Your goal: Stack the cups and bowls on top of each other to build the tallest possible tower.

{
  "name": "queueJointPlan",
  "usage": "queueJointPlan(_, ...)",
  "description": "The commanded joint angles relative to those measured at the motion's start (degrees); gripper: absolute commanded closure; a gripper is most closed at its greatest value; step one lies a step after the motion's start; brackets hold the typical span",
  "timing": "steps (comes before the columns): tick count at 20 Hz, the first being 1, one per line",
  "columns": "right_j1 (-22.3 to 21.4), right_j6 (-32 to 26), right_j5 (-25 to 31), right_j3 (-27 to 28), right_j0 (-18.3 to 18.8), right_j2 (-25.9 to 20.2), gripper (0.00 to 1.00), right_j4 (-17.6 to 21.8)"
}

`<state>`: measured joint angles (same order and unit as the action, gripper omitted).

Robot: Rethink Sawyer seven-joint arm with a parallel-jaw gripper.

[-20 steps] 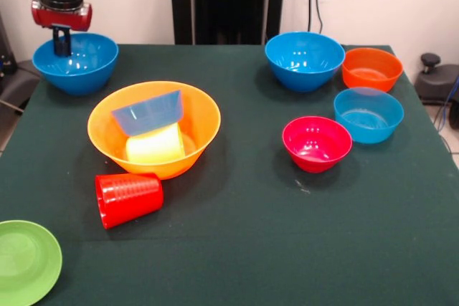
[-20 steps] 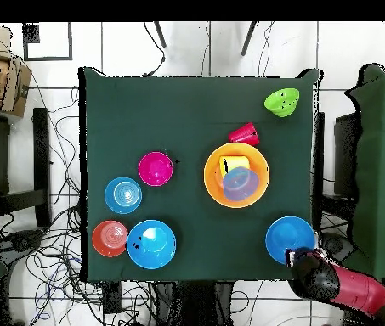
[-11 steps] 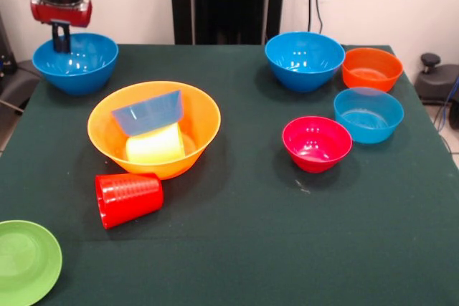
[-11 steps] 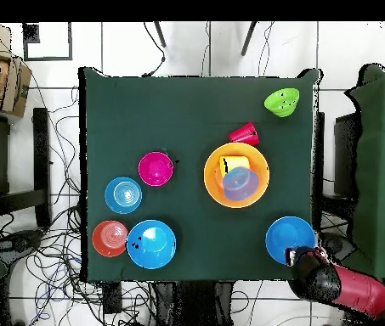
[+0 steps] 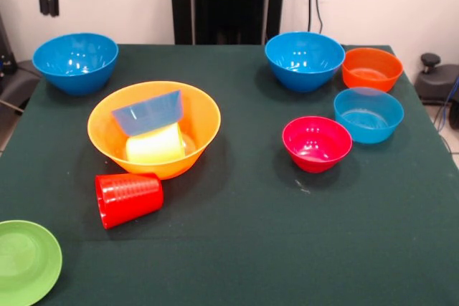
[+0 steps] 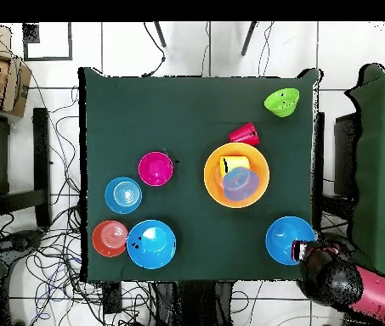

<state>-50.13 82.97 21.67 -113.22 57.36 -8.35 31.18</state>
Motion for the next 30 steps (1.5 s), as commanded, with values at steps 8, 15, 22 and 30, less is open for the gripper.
queueJointPlan(8, 1.63, 0.34, 3.44, 1.58, -4.96, -5.45, 1.0, 0.36)
queueJointPlan(15, 7.27, -2.32, 1.86, 6.38, -3.47, -7.33, 1.0, 1.56)
queueJointPlan(22, 13.05, -2.41, -1.2, 10.73, -2.44, -8.7, 1.0, 2.67)
queueJointPlan(30, 14.21, -1.36, -1.77, 11.82, -1.86, -8.77, 1.0, 2.31)
